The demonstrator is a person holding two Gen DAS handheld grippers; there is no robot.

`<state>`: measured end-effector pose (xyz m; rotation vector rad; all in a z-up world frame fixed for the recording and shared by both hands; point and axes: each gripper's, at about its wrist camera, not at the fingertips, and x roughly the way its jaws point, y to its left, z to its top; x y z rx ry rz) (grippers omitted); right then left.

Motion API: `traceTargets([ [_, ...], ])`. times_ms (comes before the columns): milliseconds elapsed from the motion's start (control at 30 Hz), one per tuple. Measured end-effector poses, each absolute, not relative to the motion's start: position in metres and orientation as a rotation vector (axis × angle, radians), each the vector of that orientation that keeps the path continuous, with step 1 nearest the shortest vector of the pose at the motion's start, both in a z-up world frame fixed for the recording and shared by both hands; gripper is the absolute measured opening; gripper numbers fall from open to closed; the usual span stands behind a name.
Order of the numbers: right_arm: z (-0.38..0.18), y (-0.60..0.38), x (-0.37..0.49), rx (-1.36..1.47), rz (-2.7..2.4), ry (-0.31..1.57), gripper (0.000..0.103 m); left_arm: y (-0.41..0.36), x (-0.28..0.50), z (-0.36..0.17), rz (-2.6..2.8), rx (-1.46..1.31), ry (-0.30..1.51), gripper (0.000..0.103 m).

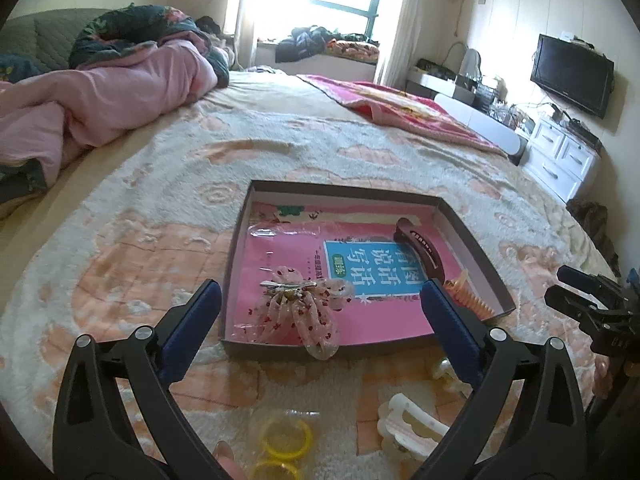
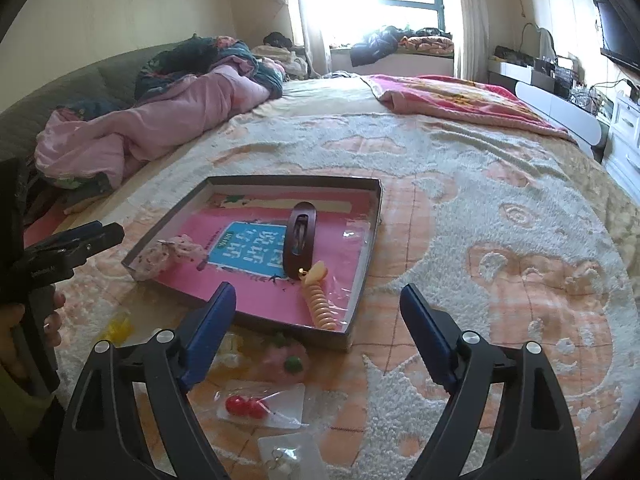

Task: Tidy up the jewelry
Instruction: 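Move both tools back toward the remaining jewelry on the bed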

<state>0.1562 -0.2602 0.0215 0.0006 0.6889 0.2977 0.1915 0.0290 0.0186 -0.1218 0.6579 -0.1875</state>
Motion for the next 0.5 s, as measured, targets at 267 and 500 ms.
traceTargets([
  [267,0.029,-0.255,0.136,-0.017,0.320,0.659,0.082,0.036,0.167,0.029,-0.168,-0.133,0.618,0.091],
  [500,0.031,-0.250,0.118,-0.031,0.343,0.638,0.082,0.036,0.146,0.033,-0.165,-0.132,0.595,0.091],
])
